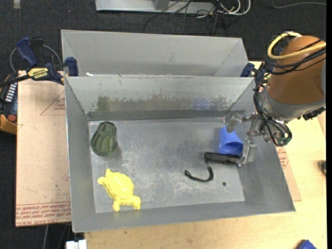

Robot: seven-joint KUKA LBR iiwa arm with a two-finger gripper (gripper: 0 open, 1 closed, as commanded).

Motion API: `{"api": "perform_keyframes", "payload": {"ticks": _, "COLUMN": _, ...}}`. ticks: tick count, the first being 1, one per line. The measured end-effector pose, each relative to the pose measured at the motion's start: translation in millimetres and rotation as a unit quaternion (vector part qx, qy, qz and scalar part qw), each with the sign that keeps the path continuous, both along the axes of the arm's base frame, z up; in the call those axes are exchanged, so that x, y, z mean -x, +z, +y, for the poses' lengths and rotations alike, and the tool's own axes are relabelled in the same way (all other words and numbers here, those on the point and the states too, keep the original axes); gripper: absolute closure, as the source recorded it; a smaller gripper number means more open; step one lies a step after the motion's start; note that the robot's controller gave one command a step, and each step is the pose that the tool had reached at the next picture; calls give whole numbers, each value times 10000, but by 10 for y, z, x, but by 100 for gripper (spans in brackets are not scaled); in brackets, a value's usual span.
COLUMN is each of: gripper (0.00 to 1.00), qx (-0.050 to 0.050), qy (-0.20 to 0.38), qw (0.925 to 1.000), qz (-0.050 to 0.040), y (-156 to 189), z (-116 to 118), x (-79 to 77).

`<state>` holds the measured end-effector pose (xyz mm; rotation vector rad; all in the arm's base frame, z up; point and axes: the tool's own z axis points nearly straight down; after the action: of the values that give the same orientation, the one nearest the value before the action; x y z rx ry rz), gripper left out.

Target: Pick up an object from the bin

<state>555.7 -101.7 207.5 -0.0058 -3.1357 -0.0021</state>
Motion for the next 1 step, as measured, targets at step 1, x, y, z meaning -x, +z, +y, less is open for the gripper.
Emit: {"api": "perform_keyframes", "payload": {"ticks": 1, "gripper": 0, "qx": 5, "qy": 19, "qw": 10000, "qz": -38, "y": 45, "z": 7, "x": -17}}
